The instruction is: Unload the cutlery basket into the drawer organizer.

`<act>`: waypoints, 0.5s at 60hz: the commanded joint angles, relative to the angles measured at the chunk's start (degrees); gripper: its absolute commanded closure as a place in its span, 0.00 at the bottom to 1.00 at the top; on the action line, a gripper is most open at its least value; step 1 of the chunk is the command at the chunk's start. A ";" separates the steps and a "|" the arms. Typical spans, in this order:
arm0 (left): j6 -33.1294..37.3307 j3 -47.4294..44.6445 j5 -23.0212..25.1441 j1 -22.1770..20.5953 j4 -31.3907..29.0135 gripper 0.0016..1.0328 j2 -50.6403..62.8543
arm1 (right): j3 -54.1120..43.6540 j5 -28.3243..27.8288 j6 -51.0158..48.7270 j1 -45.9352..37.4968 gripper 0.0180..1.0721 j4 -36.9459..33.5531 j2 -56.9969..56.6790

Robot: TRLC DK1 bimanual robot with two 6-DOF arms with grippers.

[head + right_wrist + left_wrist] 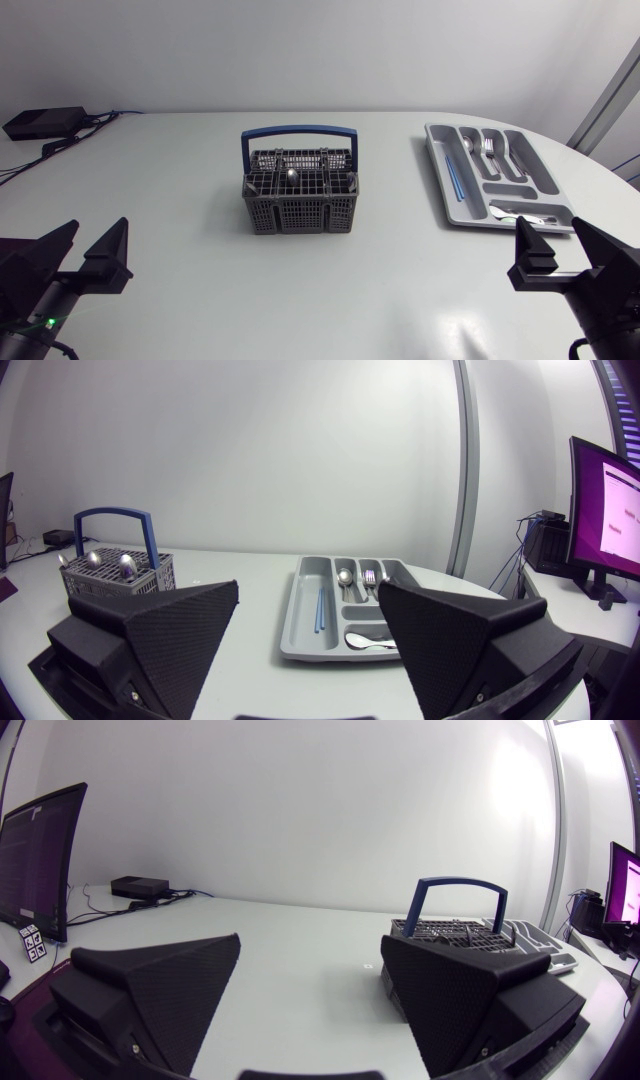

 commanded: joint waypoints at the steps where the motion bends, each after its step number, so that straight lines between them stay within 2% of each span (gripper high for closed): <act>1: -0.54 -0.95 -0.83 -0.36 0.08 0.04 -0.65 | -1.17 0.00 1.26 0.40 0.04 -0.12 -0.45; 30: 1.39 2.39 -2.14 -0.98 -0.19 0.04 -0.12 | -0.99 0.61 1.17 1.01 0.04 2.25 -0.45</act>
